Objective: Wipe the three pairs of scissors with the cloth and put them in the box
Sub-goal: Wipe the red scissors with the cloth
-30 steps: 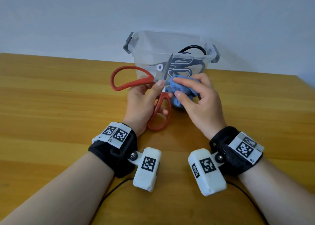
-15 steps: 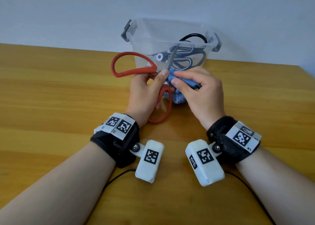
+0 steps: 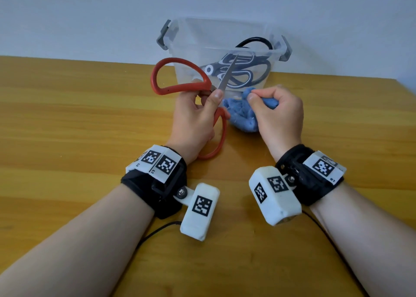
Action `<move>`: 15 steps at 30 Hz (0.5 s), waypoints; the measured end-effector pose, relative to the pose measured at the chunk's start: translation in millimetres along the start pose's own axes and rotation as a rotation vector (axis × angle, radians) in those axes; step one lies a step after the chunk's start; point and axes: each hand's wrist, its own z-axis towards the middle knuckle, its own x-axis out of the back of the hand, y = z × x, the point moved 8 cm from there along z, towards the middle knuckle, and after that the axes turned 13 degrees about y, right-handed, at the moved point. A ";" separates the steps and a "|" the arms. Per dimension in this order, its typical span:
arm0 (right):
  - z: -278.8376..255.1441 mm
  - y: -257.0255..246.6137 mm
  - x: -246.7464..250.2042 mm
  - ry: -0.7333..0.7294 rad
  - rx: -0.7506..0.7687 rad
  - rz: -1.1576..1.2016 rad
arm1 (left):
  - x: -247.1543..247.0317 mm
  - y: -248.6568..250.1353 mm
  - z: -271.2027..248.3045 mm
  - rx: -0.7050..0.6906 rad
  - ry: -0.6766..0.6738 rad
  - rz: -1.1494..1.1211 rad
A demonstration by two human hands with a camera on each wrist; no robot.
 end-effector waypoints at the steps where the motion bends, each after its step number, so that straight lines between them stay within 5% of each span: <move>1: 0.7 -2.7 2.7 0.021 0.010 0.033 | 1.4 -0.2 1.7 -0.022 0.012 0.021; 8: -14.6 -34.5 -13.2 -0.162 0.197 0.083 | -0.9 0.5 3.2 -0.077 -0.033 0.087; 15: -1.7 -9.9 -5.4 -0.064 0.042 0.003 | -3.1 3.0 -1.4 -0.021 -0.085 0.061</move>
